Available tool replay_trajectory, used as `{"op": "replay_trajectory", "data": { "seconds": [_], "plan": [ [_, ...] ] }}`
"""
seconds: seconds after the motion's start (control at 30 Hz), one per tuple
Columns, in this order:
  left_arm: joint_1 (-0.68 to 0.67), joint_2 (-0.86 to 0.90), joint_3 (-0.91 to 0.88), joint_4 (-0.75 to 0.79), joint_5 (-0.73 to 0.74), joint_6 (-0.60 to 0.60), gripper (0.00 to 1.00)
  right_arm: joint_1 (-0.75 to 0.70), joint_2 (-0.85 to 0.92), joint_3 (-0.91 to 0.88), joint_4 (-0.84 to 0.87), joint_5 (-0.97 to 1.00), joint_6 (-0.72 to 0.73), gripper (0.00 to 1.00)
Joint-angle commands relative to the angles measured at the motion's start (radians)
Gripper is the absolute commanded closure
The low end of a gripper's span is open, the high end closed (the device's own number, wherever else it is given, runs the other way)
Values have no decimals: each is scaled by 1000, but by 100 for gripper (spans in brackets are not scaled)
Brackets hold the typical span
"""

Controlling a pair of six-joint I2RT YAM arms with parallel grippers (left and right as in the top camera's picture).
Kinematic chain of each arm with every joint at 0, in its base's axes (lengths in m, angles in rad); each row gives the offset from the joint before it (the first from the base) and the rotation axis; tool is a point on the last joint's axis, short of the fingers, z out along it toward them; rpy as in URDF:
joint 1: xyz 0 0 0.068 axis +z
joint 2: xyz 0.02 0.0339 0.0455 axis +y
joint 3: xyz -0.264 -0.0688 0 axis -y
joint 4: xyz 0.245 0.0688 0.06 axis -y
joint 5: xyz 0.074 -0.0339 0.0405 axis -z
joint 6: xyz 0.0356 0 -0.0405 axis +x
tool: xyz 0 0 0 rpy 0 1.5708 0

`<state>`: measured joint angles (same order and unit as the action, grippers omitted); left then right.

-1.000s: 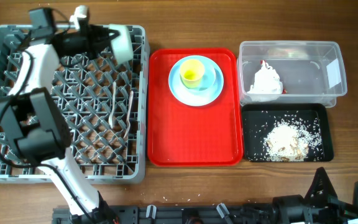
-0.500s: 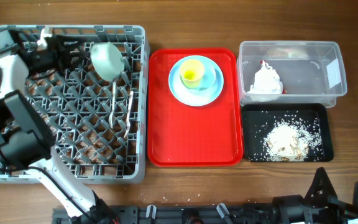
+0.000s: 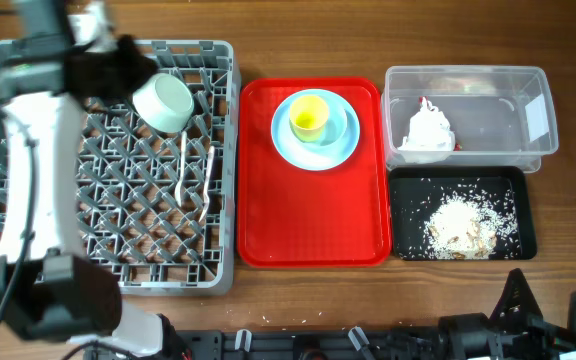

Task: Sort waste into correct bins and load items into the dishwasher rack
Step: 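Grasp the green bowl with the left gripper and place it in the rack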

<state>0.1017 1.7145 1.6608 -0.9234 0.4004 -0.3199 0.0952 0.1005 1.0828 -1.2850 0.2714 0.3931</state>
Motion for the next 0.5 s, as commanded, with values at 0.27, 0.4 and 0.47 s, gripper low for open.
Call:
{"op": "replay_trajectory", "data": {
  "seconds": [0.27,0.4,0.47],
  "plan": [
    [-86,254,-7,-43,-548,21,96,-2,-10,2,4,20,8,0],
    [-29,198,21,-124,-530,13,96,-2,-10,2,3,20,7,0],
    [-33,143,44,-136,-460,13,96,-2,-10,2,3,20,7,0]
  ]
}}
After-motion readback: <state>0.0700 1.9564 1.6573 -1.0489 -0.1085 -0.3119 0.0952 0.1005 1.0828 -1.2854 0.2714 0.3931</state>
